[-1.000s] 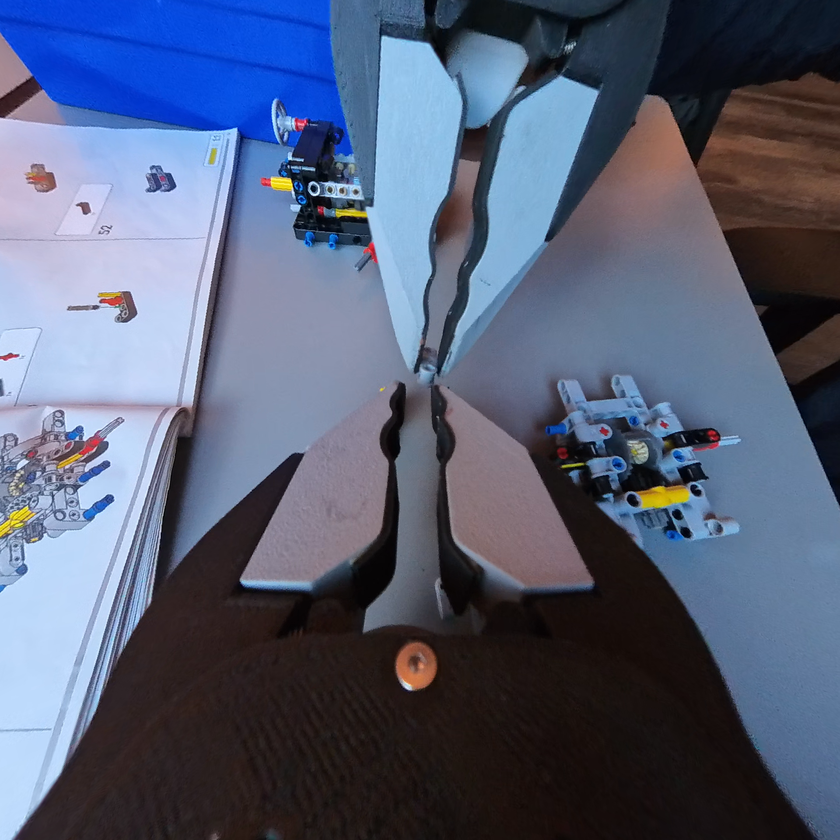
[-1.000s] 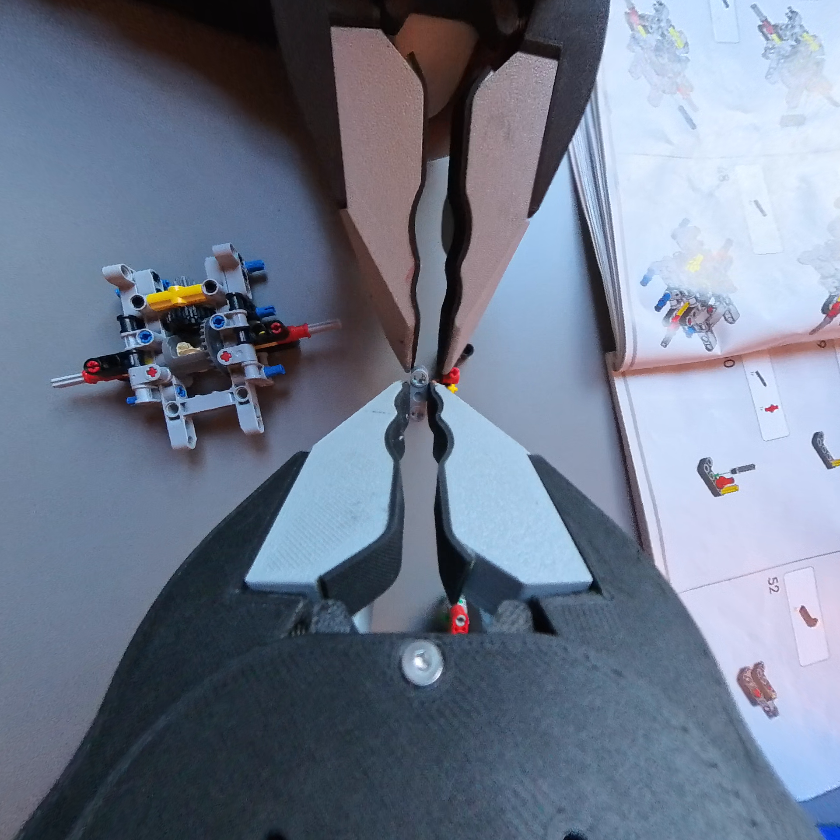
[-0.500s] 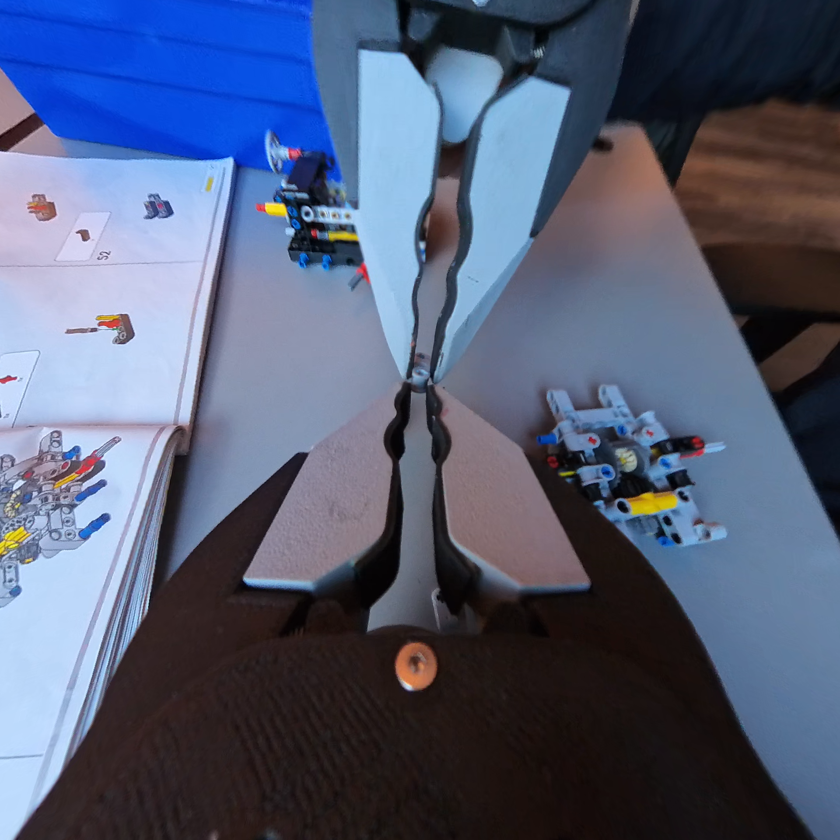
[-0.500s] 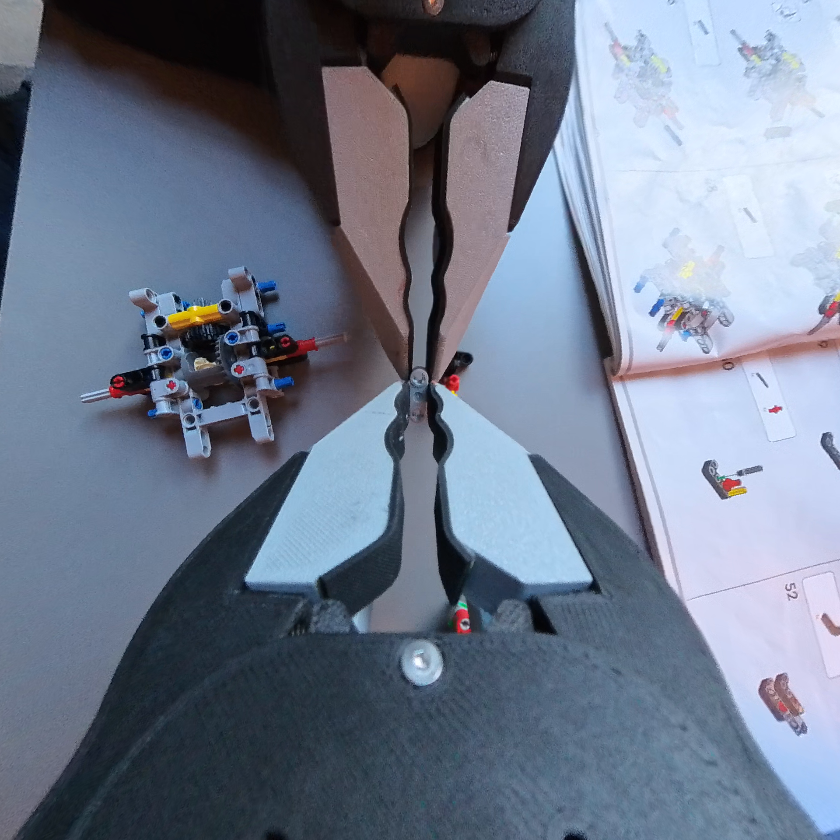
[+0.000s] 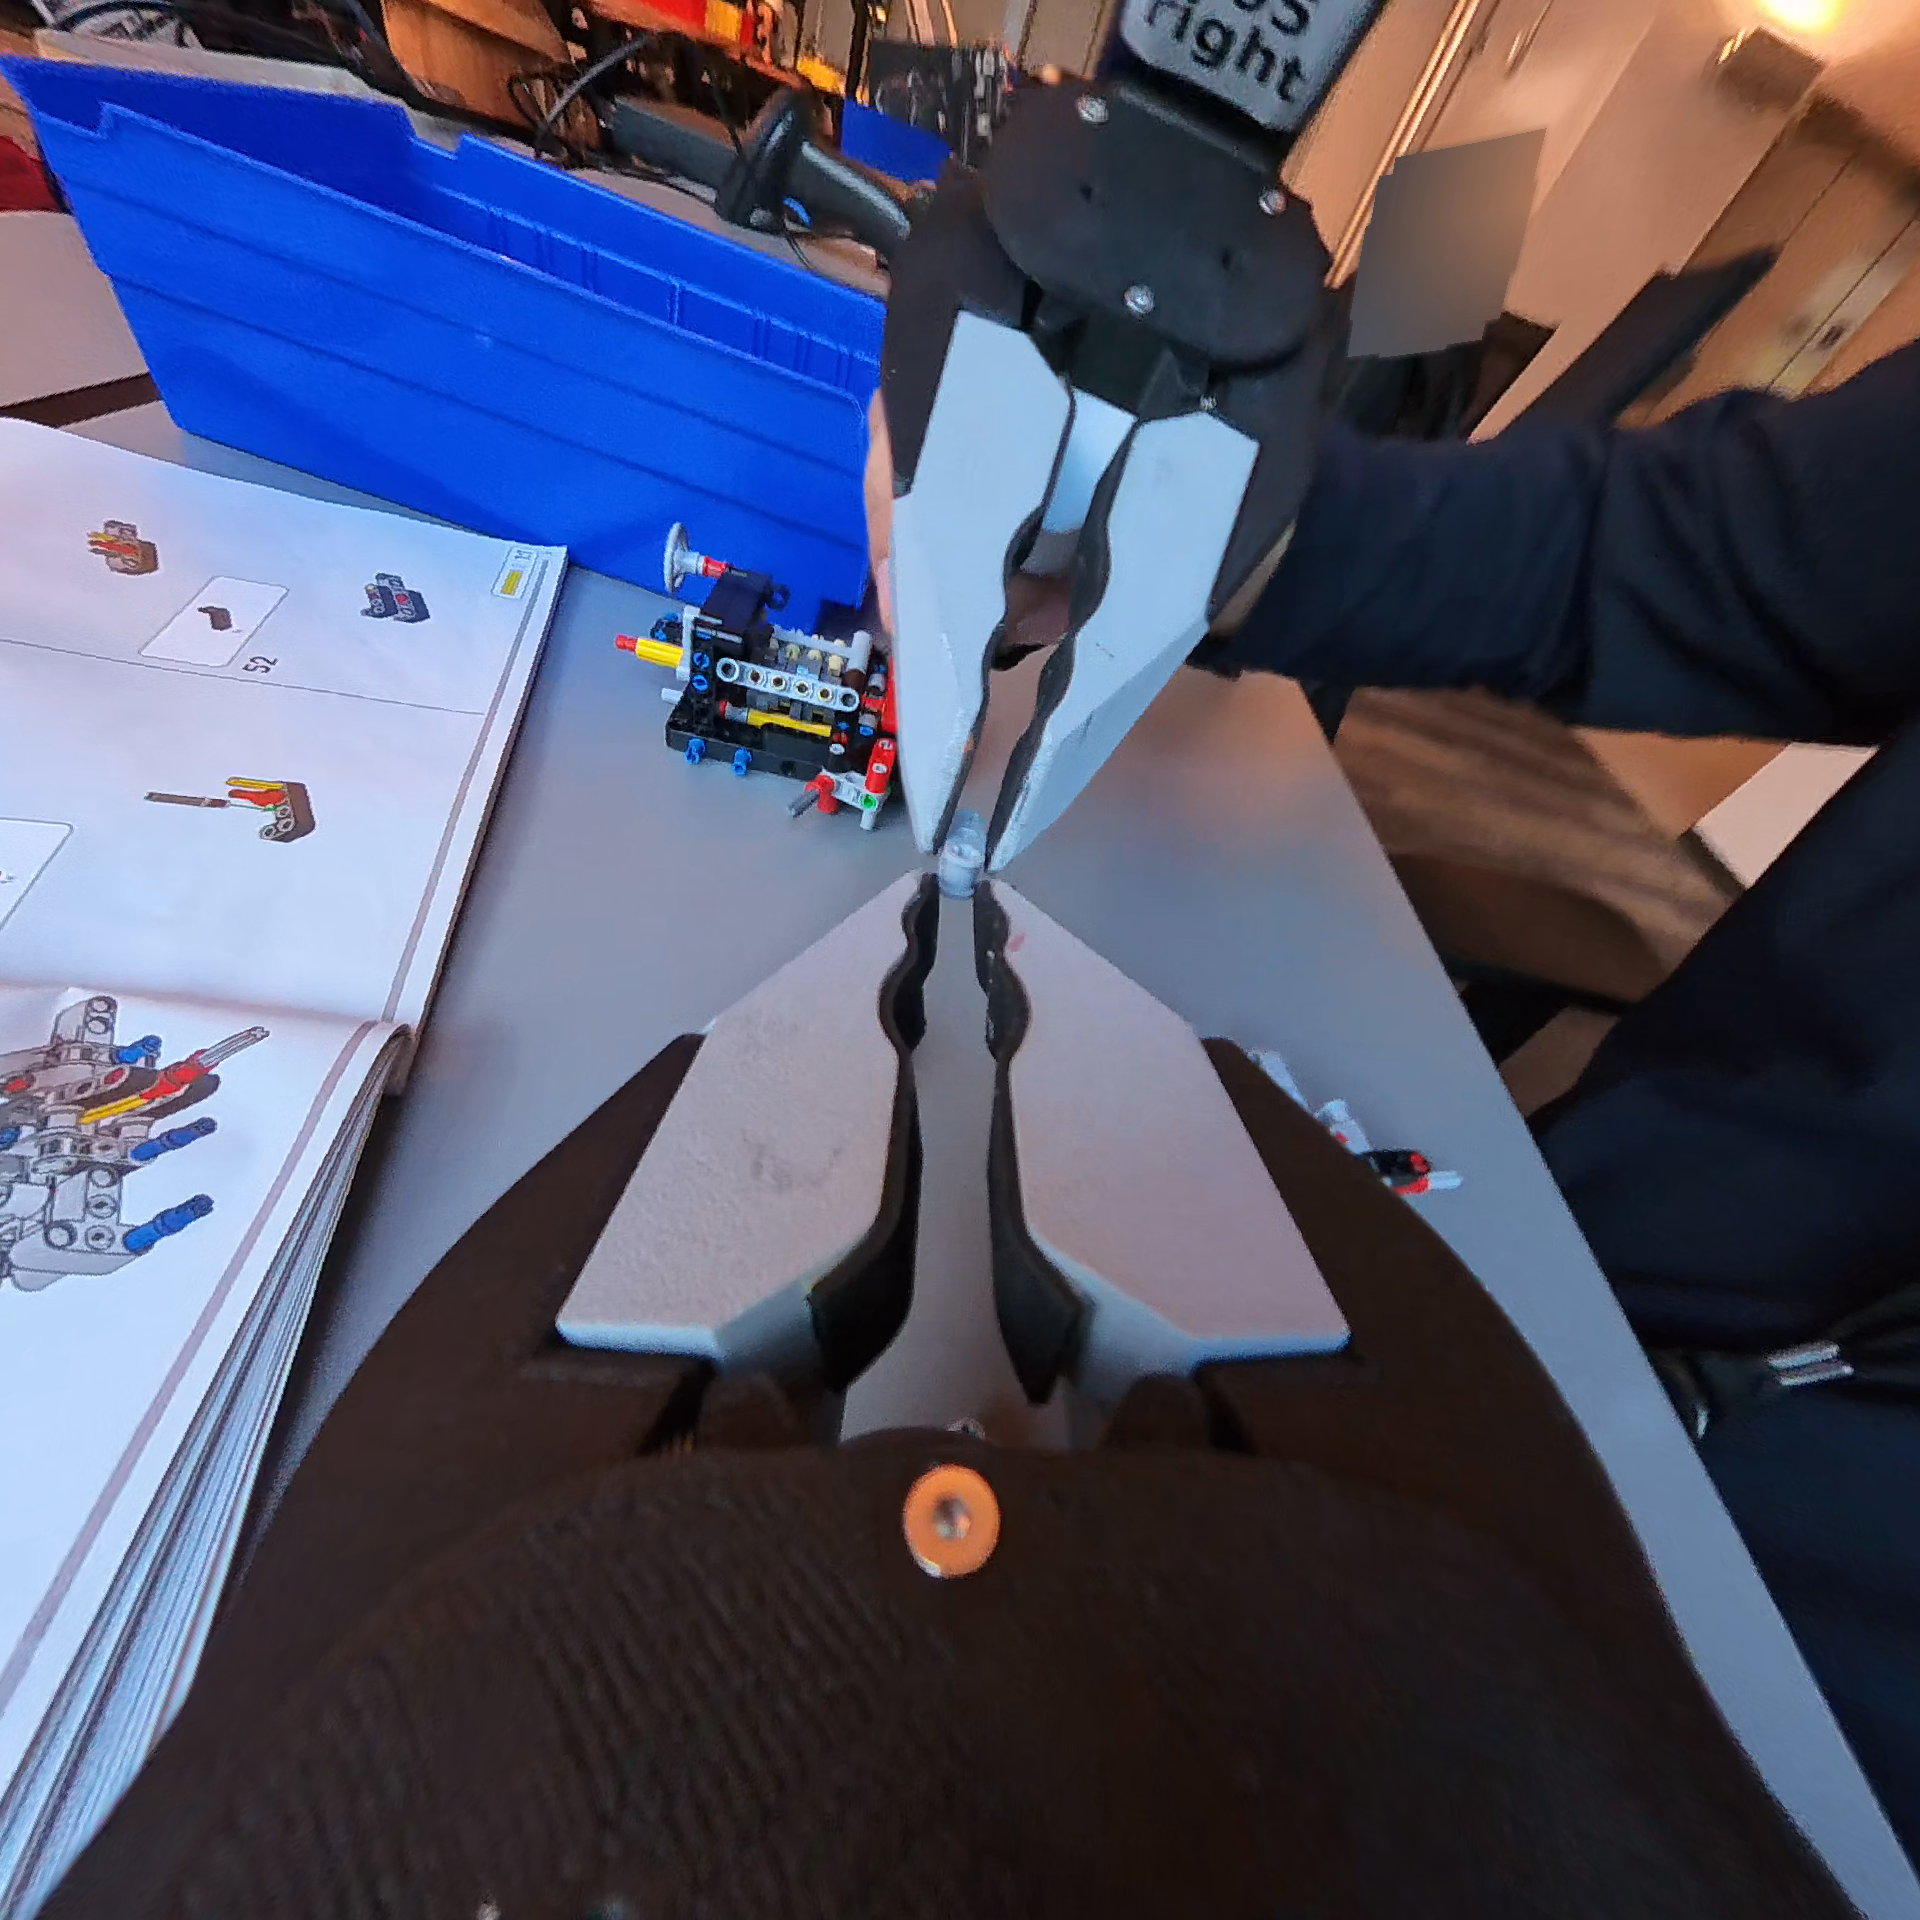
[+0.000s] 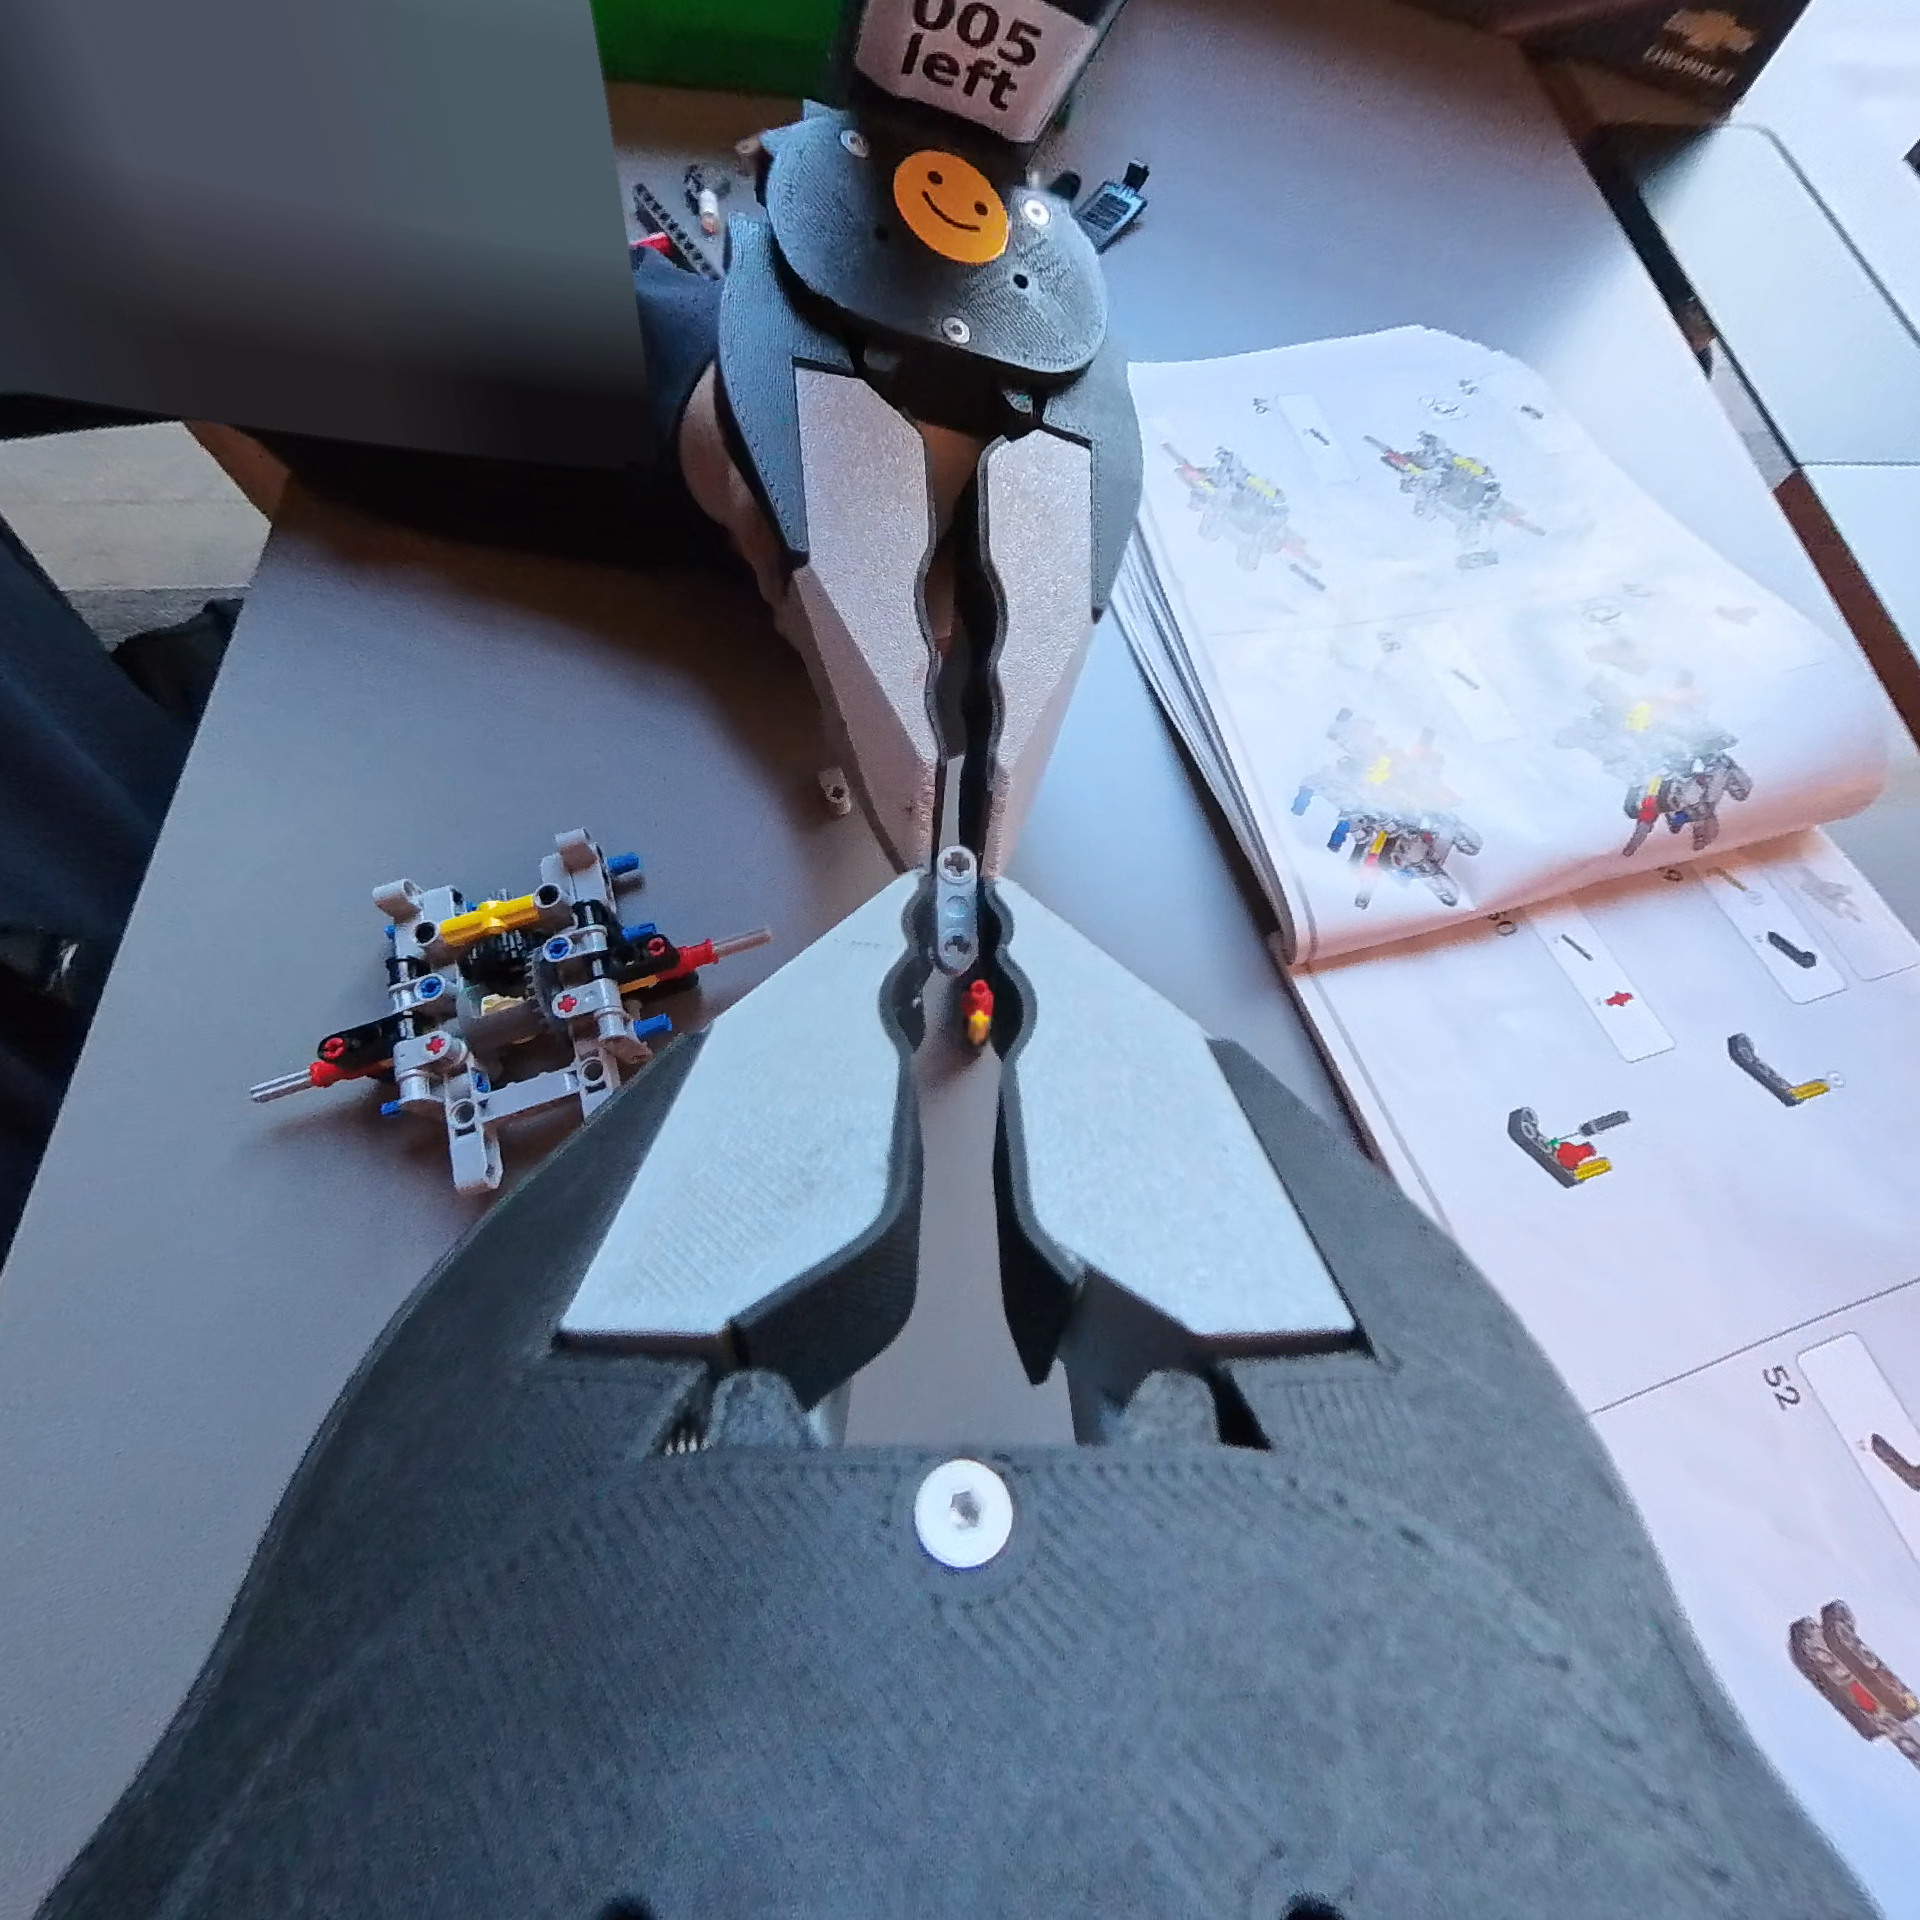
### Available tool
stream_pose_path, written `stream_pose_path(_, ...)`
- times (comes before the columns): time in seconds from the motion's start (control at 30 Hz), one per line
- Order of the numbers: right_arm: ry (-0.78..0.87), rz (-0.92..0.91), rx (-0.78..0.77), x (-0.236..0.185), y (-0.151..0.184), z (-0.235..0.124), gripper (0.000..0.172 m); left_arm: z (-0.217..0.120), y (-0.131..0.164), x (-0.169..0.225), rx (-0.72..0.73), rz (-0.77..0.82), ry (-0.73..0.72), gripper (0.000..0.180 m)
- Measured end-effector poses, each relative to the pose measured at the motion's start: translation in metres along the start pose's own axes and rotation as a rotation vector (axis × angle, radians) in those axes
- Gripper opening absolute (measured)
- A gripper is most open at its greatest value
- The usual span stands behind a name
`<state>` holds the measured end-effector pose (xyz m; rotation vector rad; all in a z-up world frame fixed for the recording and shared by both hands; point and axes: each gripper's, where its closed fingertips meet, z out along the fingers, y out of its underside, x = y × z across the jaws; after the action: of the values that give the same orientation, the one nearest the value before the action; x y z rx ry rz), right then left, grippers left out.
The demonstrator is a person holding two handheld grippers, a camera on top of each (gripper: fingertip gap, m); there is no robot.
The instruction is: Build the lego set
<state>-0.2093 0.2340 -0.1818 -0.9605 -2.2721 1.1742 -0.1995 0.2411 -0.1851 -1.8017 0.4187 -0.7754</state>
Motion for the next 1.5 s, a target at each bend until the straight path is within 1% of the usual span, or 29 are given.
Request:
stream_pose_path(0.23,0.057,-0.084,-0.022,0.003,0.0,0.003,0.004,0.0,0.002,-0.003,0.005,-0.095,0.024,0.004)
stream_pose_path(0.47,-0.025,0.007,-0.058,0.0,0.008,0.003,0.004,0.004,0.008,-0.002,-0.048,-0.052,-0.005,0.004)
stream_pose_path(0.5,-0.025,0.012,-0.069,0.0,0.011,0.004,0.004,0.003,0.01,-0.004,-0.066,-0.043,-0.021,0.005)
stream_pose_path(0.57,-0.012,0.001,-0.103,0.003,0.017,0.006,0.004,-0.001,0.02,-0.018,-0.138,-0.011,-0.113,0.023)
stream_pose_path(0.6,-0.006,-0.008,-0.116,0.004,0.021,0.007,0.004,-0.004,0.025,-0.024,-0.178,0.008,-0.148,0.025)
stream_pose_path(0.67,-0.008,-0.022,-0.141,0.005,0.027,0.01,0.004,-0.007,0.034,-0.03,-0.237,0.034,-0.185,0.027)
stream_pose_path(0.8,-0.027,-0.043,-0.212,0.005,0.041,0.016,0.004,-0.002,0.049,-0.028,-0.326,0.035,-0.168,0.03)
stream_pose_path(1.0,-0.017,-0.092,-0.264,0.005,0.053,0.022,0.004,0.006,0.067,-0.03,-0.45,0.088,-0.196,0.023)
stream_pose_path(1.1,-0.012,-0.098,-0.265,0.005,0.053,0.023,0.004,0.009,0.066,-0.033,-0.454,0.099,-0.2,0.014)
stream_pose_path(1.2,-0.014,-0.101,-0.267,0.006,0.051,0.022,0.004,0.009,0.066,-0.033,-0.454,0.093,-0.2,0.01)
stream_pose_path(1.27,-0.018,-0.09,-0.267,0.006,0.051,0.019,0.004,0.009,0.066,-0.033,-0.454,0.097,-0.2,0.012)
stream_pose_path(1.33,-0.018,-0.078,-0.267,0.006,0.052,0.017,0.003,0.009,0.066,-0.035,-0.458,0.096,-0.212,0.025)
stream_pose_path(1.5,0.0,-0.086,-0.258,0.007,0.054,0.018,0.004,0.012,0.063,-0.033,-0.448,0.133,-0.218,0.024)
